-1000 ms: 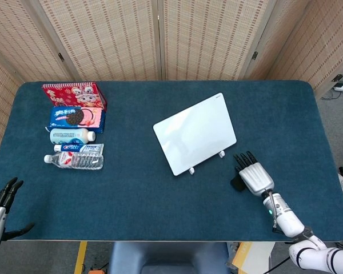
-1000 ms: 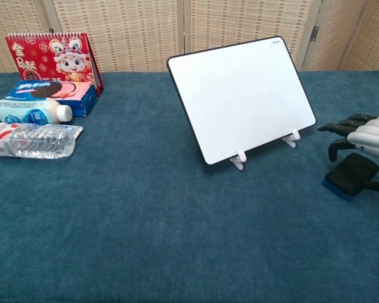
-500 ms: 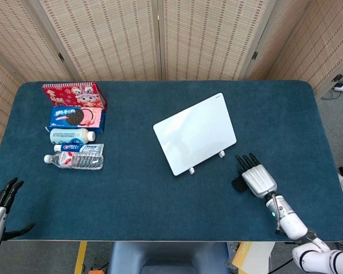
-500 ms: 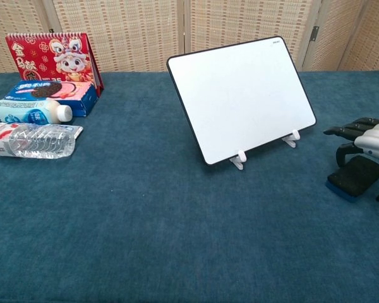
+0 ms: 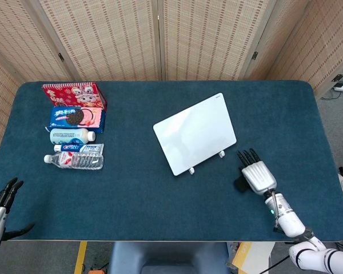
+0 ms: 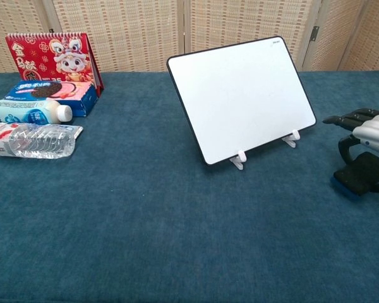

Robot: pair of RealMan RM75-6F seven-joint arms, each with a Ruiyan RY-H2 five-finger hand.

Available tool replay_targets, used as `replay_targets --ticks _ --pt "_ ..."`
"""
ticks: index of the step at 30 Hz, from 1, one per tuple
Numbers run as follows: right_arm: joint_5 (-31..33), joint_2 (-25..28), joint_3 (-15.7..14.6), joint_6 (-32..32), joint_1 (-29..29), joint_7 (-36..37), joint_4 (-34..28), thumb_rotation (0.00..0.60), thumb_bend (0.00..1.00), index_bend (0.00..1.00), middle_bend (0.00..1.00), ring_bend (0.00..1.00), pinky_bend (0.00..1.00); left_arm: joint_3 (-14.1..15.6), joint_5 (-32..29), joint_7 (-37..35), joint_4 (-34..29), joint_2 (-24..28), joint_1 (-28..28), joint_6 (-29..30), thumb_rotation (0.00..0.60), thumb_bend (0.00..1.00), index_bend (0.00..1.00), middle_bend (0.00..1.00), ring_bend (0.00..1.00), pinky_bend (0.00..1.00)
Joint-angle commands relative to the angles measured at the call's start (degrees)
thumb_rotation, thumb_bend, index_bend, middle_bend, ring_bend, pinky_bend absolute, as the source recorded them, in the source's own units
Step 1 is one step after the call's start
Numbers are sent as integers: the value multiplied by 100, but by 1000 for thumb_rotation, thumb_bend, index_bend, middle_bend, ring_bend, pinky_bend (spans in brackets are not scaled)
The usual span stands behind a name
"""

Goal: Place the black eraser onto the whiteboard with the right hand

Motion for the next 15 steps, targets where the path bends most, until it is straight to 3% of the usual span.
replay_targets --ticks 1,9,15 --pt "-63 66 87 232 -52 180 -105 600 116 580 0 4 0 1 1 9 0 -4 -2 -4 592 58 0 67 183 378" --pt "-97 -68 357 843 -155 331 -57 600 116 581 1 13 0 -3 -6 43 -13 -20 -6 -17 593 58 0 67 183 378" --pt "-345 -1132 779 1523 102 672 975 600 116 581 9 14 0 11 2 92 -27 -41 -25 -68 591 58 0 67 183 378"
